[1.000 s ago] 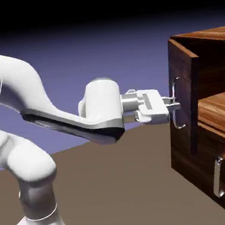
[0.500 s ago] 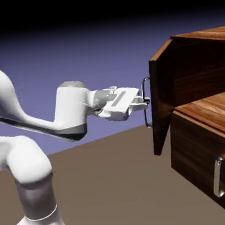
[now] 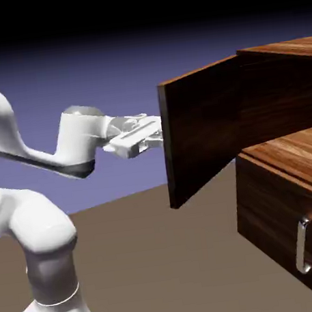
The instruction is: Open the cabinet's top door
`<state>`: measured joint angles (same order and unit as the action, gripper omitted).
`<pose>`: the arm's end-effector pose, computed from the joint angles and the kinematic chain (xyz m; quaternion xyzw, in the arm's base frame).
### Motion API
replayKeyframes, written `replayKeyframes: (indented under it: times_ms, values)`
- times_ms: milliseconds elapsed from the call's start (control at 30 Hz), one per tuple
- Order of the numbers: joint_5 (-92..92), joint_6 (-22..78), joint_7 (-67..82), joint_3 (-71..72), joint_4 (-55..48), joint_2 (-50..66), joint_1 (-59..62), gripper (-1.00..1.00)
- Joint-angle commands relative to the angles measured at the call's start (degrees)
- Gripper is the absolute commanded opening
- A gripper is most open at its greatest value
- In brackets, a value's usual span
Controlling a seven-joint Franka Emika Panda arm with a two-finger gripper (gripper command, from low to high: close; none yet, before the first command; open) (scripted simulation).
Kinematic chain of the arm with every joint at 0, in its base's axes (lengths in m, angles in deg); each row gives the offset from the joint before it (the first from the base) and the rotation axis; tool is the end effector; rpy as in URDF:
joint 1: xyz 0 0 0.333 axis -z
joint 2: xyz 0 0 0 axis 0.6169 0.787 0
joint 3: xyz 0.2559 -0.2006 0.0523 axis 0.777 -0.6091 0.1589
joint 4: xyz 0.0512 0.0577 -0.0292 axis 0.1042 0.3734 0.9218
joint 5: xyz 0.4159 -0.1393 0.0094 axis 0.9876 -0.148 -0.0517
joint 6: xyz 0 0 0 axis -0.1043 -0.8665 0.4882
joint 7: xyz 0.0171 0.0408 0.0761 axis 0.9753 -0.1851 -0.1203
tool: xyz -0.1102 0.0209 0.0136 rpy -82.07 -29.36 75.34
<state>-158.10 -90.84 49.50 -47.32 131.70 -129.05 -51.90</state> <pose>0.3104 0.0884 0.4497 0.5740 0.4131 -0.1136 0.6978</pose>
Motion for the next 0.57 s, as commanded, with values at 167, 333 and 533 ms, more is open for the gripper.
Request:
replayKeyframes:
  times_ms: [167, 333, 533]
  values:
    - [11.89, 14.76, -3.6, 11.37, -10.58, 11.99, 2.64, -1.0]
    - [17.66, 26.33, -7.52, 18.81, -20.41, 22.37, 6.51, -1.0]
    - [20.95, 37.9, -12.63, 24.73, -30.5, 33.39, 9.92, -1.0]
